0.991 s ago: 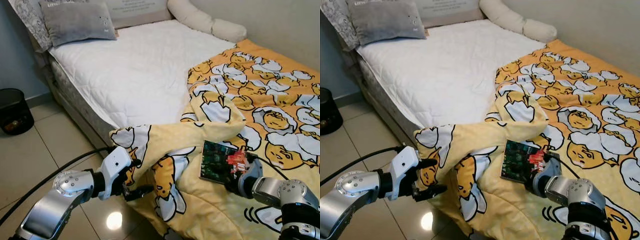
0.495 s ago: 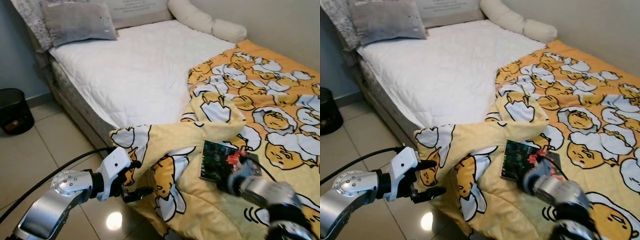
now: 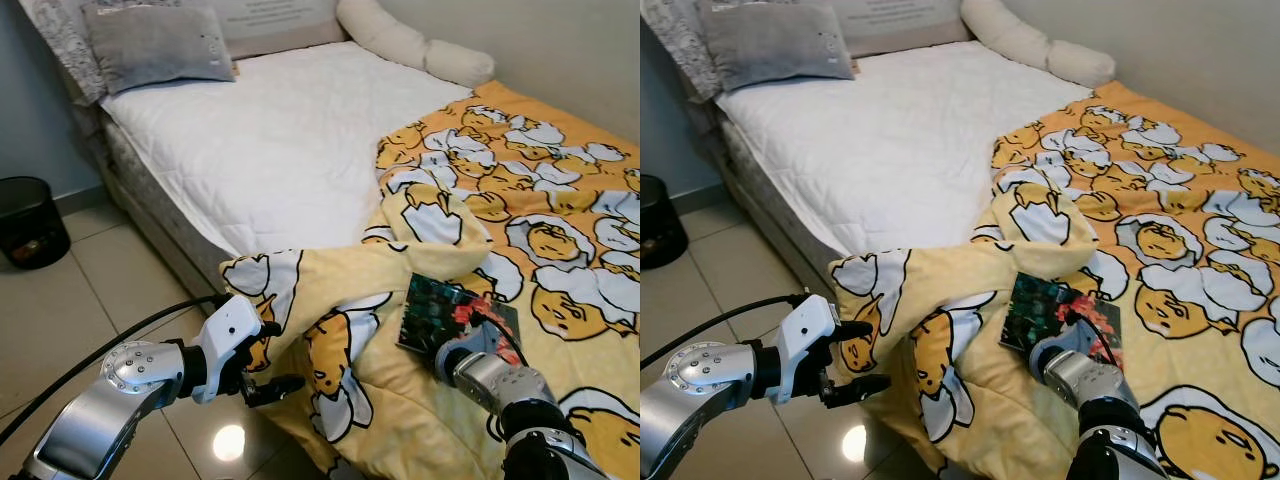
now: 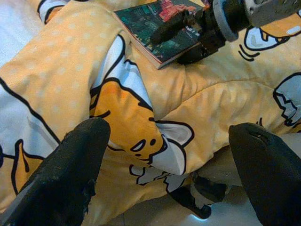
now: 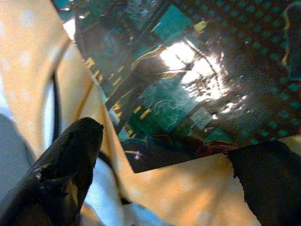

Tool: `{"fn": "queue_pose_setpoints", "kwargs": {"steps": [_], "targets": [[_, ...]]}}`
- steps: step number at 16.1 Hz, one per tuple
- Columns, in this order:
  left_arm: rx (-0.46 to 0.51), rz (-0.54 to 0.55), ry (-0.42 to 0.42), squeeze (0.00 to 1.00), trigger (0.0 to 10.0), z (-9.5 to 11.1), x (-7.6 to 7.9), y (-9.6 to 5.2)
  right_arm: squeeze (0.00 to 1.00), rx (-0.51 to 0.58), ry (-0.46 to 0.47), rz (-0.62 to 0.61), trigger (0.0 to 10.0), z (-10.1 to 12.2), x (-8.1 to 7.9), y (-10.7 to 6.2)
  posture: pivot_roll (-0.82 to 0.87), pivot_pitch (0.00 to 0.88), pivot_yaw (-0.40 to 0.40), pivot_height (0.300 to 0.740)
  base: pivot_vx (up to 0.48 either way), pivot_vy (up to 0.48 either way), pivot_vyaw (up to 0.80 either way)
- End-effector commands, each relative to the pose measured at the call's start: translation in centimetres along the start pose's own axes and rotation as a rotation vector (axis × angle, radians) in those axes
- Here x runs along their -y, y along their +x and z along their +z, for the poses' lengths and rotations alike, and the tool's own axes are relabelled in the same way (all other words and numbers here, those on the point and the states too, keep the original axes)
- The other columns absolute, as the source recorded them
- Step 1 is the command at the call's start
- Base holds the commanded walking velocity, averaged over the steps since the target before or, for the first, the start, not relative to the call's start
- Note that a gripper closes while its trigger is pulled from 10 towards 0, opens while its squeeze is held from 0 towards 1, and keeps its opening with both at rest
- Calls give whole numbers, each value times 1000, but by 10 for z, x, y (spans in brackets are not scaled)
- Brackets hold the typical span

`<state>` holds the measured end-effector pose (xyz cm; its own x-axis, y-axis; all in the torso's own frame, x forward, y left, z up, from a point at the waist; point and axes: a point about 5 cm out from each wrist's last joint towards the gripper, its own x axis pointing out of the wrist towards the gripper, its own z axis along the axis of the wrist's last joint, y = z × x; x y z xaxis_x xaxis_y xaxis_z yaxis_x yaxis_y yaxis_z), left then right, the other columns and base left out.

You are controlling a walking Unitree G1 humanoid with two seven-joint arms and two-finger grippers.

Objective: Clean up the room

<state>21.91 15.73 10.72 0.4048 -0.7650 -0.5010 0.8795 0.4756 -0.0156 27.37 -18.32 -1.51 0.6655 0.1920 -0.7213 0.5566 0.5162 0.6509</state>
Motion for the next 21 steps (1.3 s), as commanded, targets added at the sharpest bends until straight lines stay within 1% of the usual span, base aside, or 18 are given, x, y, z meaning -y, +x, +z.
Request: {"fn": "queue_pose_setpoints", "kwargs": {"steps": [1,3,4,5,7,10,12,13,14,16,17,18,19,20,21], "targets": [[3,-16,13,0,10000,2,3,-1,0,48,-1,-95,10000,2,20,-2,67,0,-113,740,0,0,0],[-2,-20,16,0,10000,2,3,-1,0,121,62,-109,10000,7,28,-3,68,0,-110,740,0,0,0],[-4,-22,19,0,10000,2,2,-1,0,173,135,-70,10000,13,26,-4,68,0,-99,740,0,0,0],[-6,-25,22,0,10000,2,1,-1,0,208,182,-27,10000,17,23,-4,66,0,-88,740,0,0,0],[-11,-31,32,0,10000,4,-2,-3,0,296,269,63,10000,31,11,-5,61,0,-72,740,0,0,0],[-12,-35,40,0,10000,7,-5,-3,0,367,323,130,10000,45,0,-7,61,0,-67,740,0,0,0],[-11,-37,39,0,10000,7,-6,-2,0,430,374,161,10000,55,-4,-10,61,0,-62,740,0,0,0],[-12,-38,40,0,10000,7,-6,-2,0,444,386,169,10000,58,-5,-10,63,0,-61,740,0,0,0],[-13,-39,40,0,10000,7,-6,-2,0,486,428,207,10000,65,-10,-13,63,0,-61,740,0,0,0],[-12,-38,41,0,10000,8,-6,-2,0,507,431,254,10000,69,-16,-14,64,0,-61,740,0,0,0],[-11,-37,43,0,10000,9,-6,-3,0,515,410,269,10000,70,-19,-14,64,0,-63,740,0,0,0],[-10,-36,44,0,10000,10,-6,-4,0,518,421,291,10000,71,-21,-14,62,0,-63,740,0,0,0],[-8,-37,44,0,10000,11,-5,-4,0,507,408,302,5098,70,-23,-14,62,0,-63,740,0,0,0],[-6,-37,45,0,10000,12,-5,-4,0,488,375,300,431,67,-25,-12,62,0,-64,740,0,0,0],[-6,-37,46,0,10000,12,-4,-4,0,476,348,282,0,65,-26,-11,61,0,-65,740,0,0,0]]}}
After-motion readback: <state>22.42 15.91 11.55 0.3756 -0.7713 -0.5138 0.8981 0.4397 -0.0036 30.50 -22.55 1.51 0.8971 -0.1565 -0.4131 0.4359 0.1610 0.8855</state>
